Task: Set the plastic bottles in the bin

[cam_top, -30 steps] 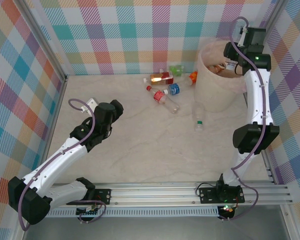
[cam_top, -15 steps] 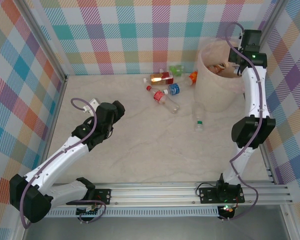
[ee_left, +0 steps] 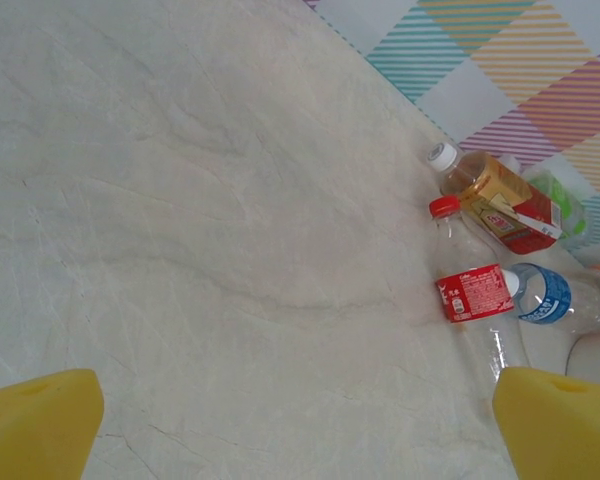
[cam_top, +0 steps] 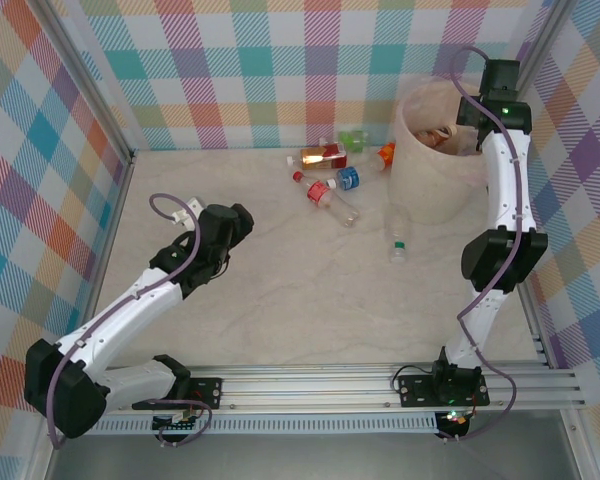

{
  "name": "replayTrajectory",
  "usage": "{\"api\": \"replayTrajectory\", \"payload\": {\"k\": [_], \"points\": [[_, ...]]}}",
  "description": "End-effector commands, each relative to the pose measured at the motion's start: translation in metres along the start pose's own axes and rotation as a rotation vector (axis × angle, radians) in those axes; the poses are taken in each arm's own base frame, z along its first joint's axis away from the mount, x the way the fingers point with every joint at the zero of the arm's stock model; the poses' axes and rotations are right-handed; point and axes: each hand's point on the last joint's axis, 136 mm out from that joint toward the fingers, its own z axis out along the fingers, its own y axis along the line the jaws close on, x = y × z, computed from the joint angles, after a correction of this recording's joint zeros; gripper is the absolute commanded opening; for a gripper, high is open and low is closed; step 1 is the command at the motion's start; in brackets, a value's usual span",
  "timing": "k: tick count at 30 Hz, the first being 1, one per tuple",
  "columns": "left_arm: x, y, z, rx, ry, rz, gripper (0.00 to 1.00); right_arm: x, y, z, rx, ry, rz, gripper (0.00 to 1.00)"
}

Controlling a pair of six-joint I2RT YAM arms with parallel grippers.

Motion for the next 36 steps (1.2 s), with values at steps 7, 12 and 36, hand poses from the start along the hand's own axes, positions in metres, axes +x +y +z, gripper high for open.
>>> {"api": "replayTrajectory", "payload": {"k": [7,12,36], "points": [[-0.002,-0.001,0.002,0.003,0.009,-0.011,1.00,-0.011,0.010,-0.044,-0.161,-0.026,0.114,0.92],[0.001,-0.002,0.006,0.006,0.020,-0.010,1.00,-0.014,0.022,-0.069,-0.275,-0.048,0.153,0.94],[0.026,-0.032,0.023,0.113,0.146,0.028,1.00,0.079,0.094,-0.215,-0.929,-0.110,0.389,1.00]]}}
